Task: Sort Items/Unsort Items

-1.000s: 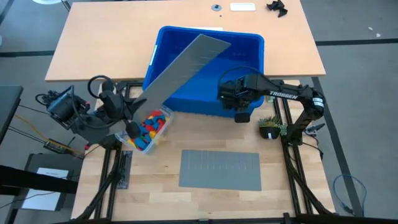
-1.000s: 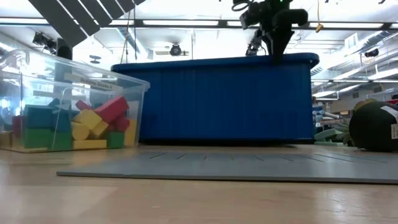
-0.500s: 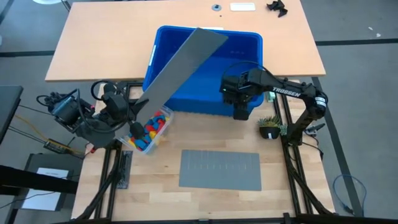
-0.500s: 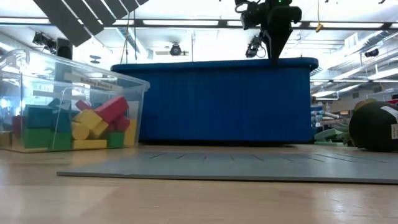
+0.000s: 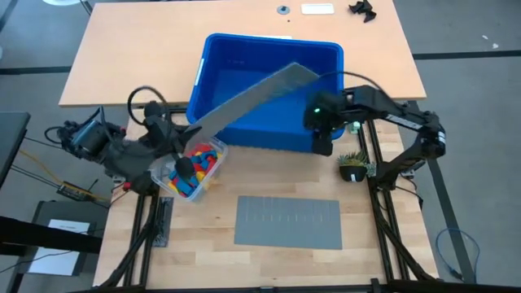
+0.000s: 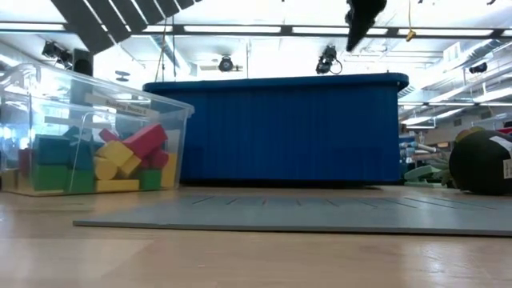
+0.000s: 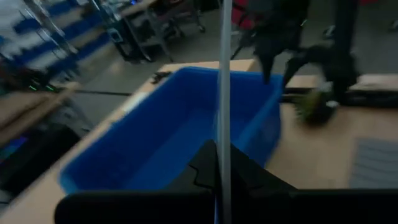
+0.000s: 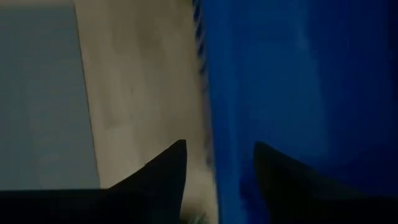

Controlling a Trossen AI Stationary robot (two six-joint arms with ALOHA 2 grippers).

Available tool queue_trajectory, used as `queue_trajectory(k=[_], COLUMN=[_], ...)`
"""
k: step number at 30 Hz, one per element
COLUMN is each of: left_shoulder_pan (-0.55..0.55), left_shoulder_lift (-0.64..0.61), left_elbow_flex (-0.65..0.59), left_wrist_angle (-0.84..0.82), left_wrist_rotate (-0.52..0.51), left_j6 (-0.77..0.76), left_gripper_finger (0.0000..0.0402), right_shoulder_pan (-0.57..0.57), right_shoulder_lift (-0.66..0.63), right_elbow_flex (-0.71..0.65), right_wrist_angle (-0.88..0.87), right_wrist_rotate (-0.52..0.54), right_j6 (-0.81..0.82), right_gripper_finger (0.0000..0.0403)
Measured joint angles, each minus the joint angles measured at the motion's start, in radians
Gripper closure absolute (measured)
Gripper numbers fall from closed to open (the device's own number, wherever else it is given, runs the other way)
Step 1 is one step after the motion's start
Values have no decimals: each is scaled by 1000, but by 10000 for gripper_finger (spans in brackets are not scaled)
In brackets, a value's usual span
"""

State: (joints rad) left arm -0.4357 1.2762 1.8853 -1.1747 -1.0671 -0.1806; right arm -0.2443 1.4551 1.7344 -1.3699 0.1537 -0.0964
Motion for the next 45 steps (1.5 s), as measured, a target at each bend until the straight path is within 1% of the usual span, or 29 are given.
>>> queue_trajectory(k=[3, 6, 10, 14, 16, 17, 19, 20, 22, 25, 27, 30, 33, 36, 38, 41, 43, 45], left_shoulder_pan=[69, 140, 219, 259, 275, 282, 304, 316, 345, 399, 443, 497, 538, 573, 596, 612, 624, 632], left_shoulder_lift=[-7, -14, -11, -9, -6, -5, -11, -15, -29, -49, -55, -61, -82, -97, -103, -104, -106, -103], left_elbow_flex=[32, 72, 90, 90, 82, 71, 51, 41, 23, -21, -66, -148, -250, -358, -422, -494, -526, -554], left_wrist_angle=[10, 19, 114, 219, 290, 339, 435, 484, 572, 689, 773, 897, 1053, 1216, 1303, 1406, 1440, 1480], left_wrist_rotate=[18, 63, 139, 252, 301, 338, 467, 540, 633, 684, 733, 875, 1025, 1076, 1109, 1120, 1142, 1152], left_j6=[100, 204, 340, 418, 459, 487, 513, 521, 555, 589, 597, 580, 548, 508, 453, 419, 378, 336], left_gripper_finger=[386, 386, 386, 386, 386, 386, 386, 386, 386, 386, 386, 386, 387, 387, 387, 387, 387, 387], right_shoulder_pan=[-18, -32, -34, -34, -34, -34, -41, -45, -63, -101, -130, -180, -220, -233, -233, -217, -195, -177], right_shoulder_lift=[-51, -100, -154, -188, -196, -199, -204, -206, -207, -207, -207, -205, -205, -205, -204, -205, -205, -205], right_elbow_flex=[0, 0, 1, 2, 2, 2, 2, 2, 1, -31, -74, -173, -283, -394, -450, -514, -546, -558], right_wrist_angle=[98, 222, 403, 528, 541, 534, 516, 506, 500, 531, 585, 710, 889, 1076, 1181, 1321, 1385, 1399], right_wrist_rotate=[-9, -27, -58, -71, -71, -71, -74, -90, -158, -286, -340, -402, -520, -635, -678, -743, -734, -636], right_j6=[-11, -32, -62, -105, -124, -137, -157, -162, -178, -200, -203, -201, -164, -89, -22, 53, 62, 62], right_gripper_finger=[193, 173, 159, 156, 158, 160, 163, 164, 168, 171, 173, 175, 176, 176, 176, 176, 176, 176])
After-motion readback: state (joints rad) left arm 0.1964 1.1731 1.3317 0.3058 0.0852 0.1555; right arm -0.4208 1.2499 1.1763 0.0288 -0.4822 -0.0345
